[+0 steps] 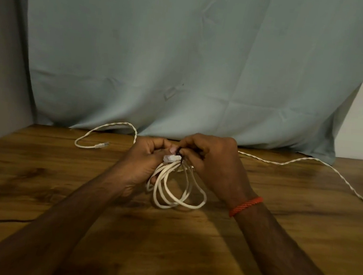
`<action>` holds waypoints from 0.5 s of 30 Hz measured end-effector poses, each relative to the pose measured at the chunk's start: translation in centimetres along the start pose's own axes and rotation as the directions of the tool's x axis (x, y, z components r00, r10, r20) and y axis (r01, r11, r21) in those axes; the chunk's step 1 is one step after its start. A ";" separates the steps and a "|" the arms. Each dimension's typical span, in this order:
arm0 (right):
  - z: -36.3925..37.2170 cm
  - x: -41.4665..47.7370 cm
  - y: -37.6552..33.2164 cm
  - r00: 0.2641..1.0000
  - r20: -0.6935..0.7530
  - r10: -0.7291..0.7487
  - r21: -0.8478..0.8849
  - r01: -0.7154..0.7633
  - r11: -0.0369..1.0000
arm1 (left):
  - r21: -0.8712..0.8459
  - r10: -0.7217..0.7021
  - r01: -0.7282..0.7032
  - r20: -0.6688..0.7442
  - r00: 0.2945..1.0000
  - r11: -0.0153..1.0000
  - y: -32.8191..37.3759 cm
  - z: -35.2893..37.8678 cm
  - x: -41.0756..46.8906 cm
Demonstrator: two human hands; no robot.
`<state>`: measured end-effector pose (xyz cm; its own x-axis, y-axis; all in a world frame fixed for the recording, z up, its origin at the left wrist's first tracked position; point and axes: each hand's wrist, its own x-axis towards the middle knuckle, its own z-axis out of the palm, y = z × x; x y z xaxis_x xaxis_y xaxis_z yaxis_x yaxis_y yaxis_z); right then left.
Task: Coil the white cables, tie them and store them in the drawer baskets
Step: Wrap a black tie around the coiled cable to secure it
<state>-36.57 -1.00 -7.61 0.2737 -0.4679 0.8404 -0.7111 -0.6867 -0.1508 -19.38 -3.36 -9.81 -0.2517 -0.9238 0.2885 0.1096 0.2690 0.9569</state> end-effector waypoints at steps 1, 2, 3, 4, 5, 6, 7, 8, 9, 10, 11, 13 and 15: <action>0.0 0.0 0.0 1.000 -0.005 0.014 0.000 -0.014 1.000 | 0.019 0.013 -0.013 0.001 1.000 1.000 0.0 0.0 0.0; 0.0 -0.1 0.0 1.000 -0.009 0.020 -0.013 -0.020 1.000 | 0.038 0.027 -0.027 -0.004 1.000 0.999 0.1 0.0 -0.1; 0.0 -0.1 -0.1 1.000 -0.008 0.021 -0.029 -0.021 0.999 | 0.054 0.035 -0.034 -0.015 0.999 0.998 0.2 0.1 -0.1; 0.0 -0.1 -0.1 1.000 -0.002 0.017 -0.041 -0.017 0.999 | 0.059 0.037 -0.036 -0.025 0.999 0.998 0.1 0.1 0.0; 0.1 -0.1 -0.2 1.000 0.009 0.011 -0.048 -0.010 0.999 | 0.053 0.037 -0.036 -0.027 0.999 0.998 0.0 0.1 0.0; 0.1 -0.1 -0.3 1.000 0.022 0.005 -0.050 -0.004 0.999 | 0.049 0.036 -0.034 -0.025 0.999 0.998 0.0 0.2 -0.1; 0.1 -0.1 -0.4 0.999 0.037 0.003 -0.050 -0.001 0.999 | 0.052 0.033 -0.032 -0.024 0.999 0.998 0.0 0.2 -0.2; 0.2 0.0 -0.5 0.999 0.047 0.000 -0.050 0.002 0.999 | 0.063 0.032 -0.031 -0.024 0.999 0.998 0.0 0.2 -0.2; 0.2 0.0 -0.5 0.998 0.056 -0.002 -0.053 0.005 0.999 | 0.076 0.035 -0.033 -0.024 0.999 0.997 0.0 0.2 -0.2; 0.2 0.0 -0.6 0.998 0.062 -0.003 -0.058 0.006 0.998 | 0.087 0.039 -0.037 -0.024 0.999 0.996 0.0 0.3 -0.2; 0.3 0.0 -0.6 0.998 0.067 0.000 -0.067 0.004 0.998 | 0.094 0.045 -0.042 -0.027 0.999 0.995 0.1 0.3 -0.2; 0.4 0.0 -0.6 0.997 0.079 0.009 -0.092 -0.002 0.996 | 0.094 0.053 -0.049 -0.033 0.998 0.994 0.1 0.3 -0.2; 0.5 -0.1 -0.7 0.995 0.104 0.005 -0.134 0.009 0.991 | 0.084 0.054 -0.051 -0.040 0.998 0.995 0.0 0.4 -0.2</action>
<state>-35.78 -0.81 -7.82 0.3361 -0.5269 0.7807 -0.7888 -0.6103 -0.0723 -19.75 -3.05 -9.81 -0.2070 -0.9180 0.3384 0.0414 0.3373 0.9405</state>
